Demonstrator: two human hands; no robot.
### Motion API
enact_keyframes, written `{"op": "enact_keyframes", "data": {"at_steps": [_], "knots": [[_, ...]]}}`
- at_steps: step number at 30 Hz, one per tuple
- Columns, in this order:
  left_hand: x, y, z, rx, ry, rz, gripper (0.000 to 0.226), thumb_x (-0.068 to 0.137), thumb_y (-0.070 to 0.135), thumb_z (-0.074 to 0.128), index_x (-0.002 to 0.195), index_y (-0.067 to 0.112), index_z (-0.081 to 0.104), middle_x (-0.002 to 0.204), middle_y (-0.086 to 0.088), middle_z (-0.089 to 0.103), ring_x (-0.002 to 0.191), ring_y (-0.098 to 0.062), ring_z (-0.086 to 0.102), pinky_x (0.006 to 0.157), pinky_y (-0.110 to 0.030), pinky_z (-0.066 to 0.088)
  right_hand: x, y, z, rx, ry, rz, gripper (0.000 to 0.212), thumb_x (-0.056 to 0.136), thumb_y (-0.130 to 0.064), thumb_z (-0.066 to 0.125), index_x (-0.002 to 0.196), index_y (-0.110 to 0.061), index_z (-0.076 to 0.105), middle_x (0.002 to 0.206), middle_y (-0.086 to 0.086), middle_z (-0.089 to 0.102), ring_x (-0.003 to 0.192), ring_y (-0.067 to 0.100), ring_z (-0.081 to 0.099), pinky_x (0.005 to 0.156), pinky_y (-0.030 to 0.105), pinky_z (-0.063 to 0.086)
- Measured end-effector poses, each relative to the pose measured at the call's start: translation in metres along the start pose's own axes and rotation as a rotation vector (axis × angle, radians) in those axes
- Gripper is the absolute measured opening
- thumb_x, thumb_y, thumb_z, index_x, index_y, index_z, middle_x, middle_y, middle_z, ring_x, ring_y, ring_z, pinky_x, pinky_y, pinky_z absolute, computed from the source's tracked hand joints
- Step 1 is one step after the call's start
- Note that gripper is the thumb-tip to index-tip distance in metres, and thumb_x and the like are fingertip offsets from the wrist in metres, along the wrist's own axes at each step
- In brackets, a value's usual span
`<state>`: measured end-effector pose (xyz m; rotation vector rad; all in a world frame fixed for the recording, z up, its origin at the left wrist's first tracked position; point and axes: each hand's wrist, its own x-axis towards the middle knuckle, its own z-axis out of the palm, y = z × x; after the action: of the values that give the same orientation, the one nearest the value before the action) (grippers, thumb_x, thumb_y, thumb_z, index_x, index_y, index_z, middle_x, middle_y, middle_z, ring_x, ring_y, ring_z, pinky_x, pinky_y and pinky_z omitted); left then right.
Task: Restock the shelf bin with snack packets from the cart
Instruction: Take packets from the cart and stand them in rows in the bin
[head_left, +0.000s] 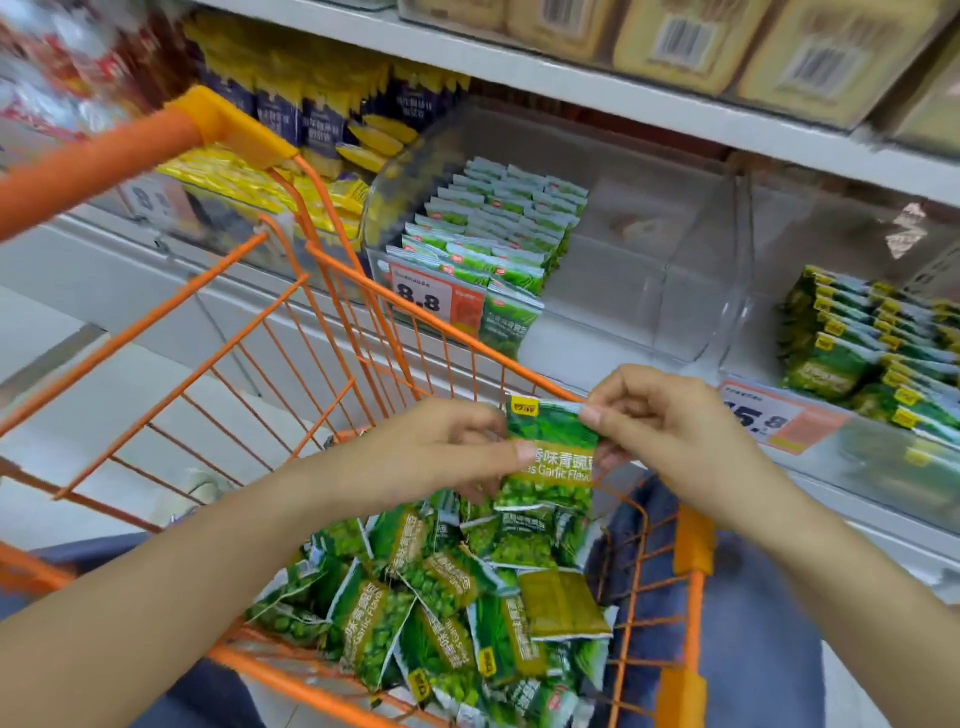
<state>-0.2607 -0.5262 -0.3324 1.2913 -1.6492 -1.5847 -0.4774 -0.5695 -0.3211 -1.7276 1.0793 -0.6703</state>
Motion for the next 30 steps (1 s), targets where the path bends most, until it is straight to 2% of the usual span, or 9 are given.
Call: {"op": "enact_keyframes", "data": {"at_steps": [3,6,8,11,16,19,22,27,30], "knots": [[0.002,0.002,0.005,-0.005,0.055,0.039,0.031,0.077,0.040,0.064,0.066,0.017,0.047,0.050,0.011,0.036,0.054,-0.007,0.049,0.067,-0.032,0.054,-0.005,0.005,0.005,0.072,0.044,-0.025,0.010,0.084,-0.012,0.065,0.075,-0.014,0.062,0.061,0.001,0.065,0.057,0.014,0.068,0.058,0.020,0.053],[0.010,0.009,0.009,-0.004,0.036,0.069,0.011,0.077,0.031,0.073,0.072,0.023,0.067,0.056,0.006,0.057,0.053,-0.005,0.052,0.055,-0.020,0.044,-0.012,0.004,0.007,0.040,0.070,-0.108,0.008,0.085,-0.012,0.067,0.078,-0.014,0.064,0.064,-0.001,0.066,0.056,0.009,0.066,0.059,0.016,0.050],[0.021,0.020,0.011,0.108,0.037,0.085,0.017,0.075,0.027,0.080,0.077,0.014,0.070,0.059,0.003,0.061,0.050,-0.003,0.053,0.050,-0.018,0.039,-0.013,0.004,0.004,-0.066,0.138,-0.187,0.012,0.087,-0.016,0.068,0.077,-0.023,0.065,0.068,-0.005,0.066,0.058,0.003,0.063,0.059,0.014,0.047],[0.050,0.043,0.019,0.340,0.095,0.121,0.036,0.067,0.043,0.084,0.073,0.012,0.067,0.062,-0.007,0.064,0.052,-0.012,0.059,0.051,-0.027,0.043,-0.017,0.009,-0.017,-0.190,0.327,-0.264,0.006,0.084,-0.037,0.061,0.078,-0.036,0.062,0.079,-0.014,0.067,0.071,0.000,0.063,0.068,0.014,0.047],[0.117,0.083,0.064,0.501,0.286,0.250,0.045,0.068,0.048,0.081,0.060,0.013,0.054,0.047,0.002,0.043,0.047,-0.009,0.038,0.050,-0.028,0.026,-0.033,0.057,-0.106,-0.478,0.827,-0.199,0.030,0.092,-0.042,0.045,0.090,-0.021,0.067,0.087,-0.013,0.064,0.089,0.010,0.058,0.077,0.021,0.040],[0.159,0.104,0.104,0.567,0.303,0.346,0.030,0.077,0.040,0.075,0.061,0.023,0.056,0.049,0.010,0.050,0.054,-0.003,0.047,0.049,-0.020,0.028,-0.041,0.106,-0.160,-0.831,0.927,-0.071,0.039,0.094,-0.040,0.040,0.080,-0.015,0.067,0.076,0.002,0.065,0.077,0.026,0.057,0.074,0.034,0.040],[0.202,0.120,0.138,0.731,0.290,0.414,0.012,0.085,0.036,0.069,0.088,0.024,0.069,0.076,0.005,0.066,0.081,-0.015,0.060,0.061,-0.028,0.029,-0.045,0.141,-0.176,-1.071,1.087,0.030,0.047,0.093,-0.034,0.040,0.054,-0.012,0.055,0.047,0.012,0.051,0.047,0.033,0.051,0.050,0.033,0.037],[0.279,0.125,0.161,0.913,0.214,0.267,0.038,0.087,0.030,0.069,0.119,0.010,0.064,0.115,-0.013,0.066,0.108,-0.030,0.058,0.074,-0.028,0.036,-0.036,0.152,-0.173,-1.192,1.269,-0.028,0.044,0.090,-0.021,0.045,0.047,-0.011,0.051,0.040,0.011,0.045,0.037,0.030,0.041,0.048,0.029,0.031],[0.305,0.121,0.172,0.944,0.127,0.155,0.037,0.087,0.031,0.069,0.115,0.007,0.064,0.102,-0.008,0.061,0.097,-0.022,0.058,0.068,-0.024,0.034,-0.036,0.156,-0.173,-1.209,1.286,-0.031,0.042,0.090,-0.020,0.042,0.050,-0.012,0.052,0.042,0.008,0.045,0.040,0.029,0.040,0.053,0.030,0.027]]}}
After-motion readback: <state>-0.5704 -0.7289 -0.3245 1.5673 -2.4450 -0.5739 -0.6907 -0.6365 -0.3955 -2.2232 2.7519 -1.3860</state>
